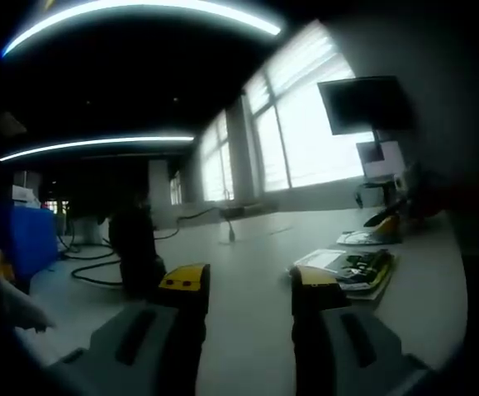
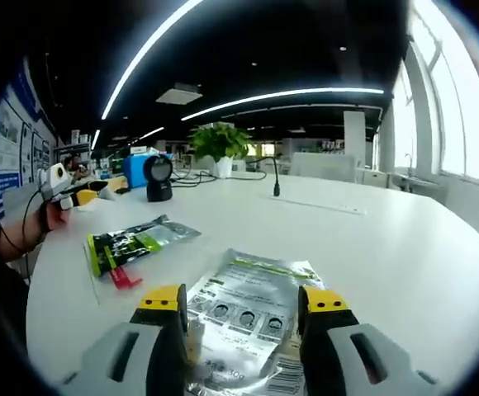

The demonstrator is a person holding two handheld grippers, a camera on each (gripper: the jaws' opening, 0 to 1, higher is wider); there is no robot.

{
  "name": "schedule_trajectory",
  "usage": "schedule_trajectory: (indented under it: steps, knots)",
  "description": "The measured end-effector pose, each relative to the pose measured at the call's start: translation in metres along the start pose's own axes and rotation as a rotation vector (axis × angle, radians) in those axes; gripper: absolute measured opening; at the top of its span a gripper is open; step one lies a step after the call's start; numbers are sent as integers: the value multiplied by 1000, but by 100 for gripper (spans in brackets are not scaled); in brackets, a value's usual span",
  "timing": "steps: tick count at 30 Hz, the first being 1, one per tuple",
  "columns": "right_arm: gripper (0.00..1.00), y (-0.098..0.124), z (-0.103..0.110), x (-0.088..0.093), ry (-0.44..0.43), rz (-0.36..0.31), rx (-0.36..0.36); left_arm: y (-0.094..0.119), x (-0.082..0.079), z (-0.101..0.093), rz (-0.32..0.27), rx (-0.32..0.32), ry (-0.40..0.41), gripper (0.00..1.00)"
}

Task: Clip sheet goods on table flip sheet goods clip sheet goods scan sheet goods put sheet goods back to table

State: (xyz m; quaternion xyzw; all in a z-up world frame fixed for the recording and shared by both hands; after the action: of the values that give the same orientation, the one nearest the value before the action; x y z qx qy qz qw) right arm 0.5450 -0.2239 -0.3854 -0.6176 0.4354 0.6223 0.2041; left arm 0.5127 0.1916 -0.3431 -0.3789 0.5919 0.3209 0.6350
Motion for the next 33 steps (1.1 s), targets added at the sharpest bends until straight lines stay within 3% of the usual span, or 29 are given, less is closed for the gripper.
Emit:
schedule_trajectory:
  steps: [5,12,19,27,33]
  knots:
    - [50,-3,1,10,32,55,13,-1,0,-2,4,8,-6,32]
    - [50,-4,2,10,-27,62,38,0,0,-1,-1,3,-1,32]
    - [49,-2,9,9,-57,82,101,0,0,0,-3,4,0,32]
    - [48,0,15,5,-88,154,179,0,0,0,-3,5,1,32]
    - [48,2,18,6,-104,159,226,0,-1,1,-8,0,5,32]
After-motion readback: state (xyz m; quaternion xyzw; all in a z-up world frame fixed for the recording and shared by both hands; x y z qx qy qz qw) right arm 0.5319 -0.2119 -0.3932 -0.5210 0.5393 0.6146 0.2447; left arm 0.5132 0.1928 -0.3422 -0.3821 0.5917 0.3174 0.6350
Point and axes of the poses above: the point that each gripper's makers call its tool centre point, and the gripper's own axes: y roughly backward along the fingers, z roughly to its left, x roughly out of its underside, the point moved 6 cm from there along y, roughly backward along the fingers, and after that the axes turned 7 degrees about y, right-handed, at the moved point
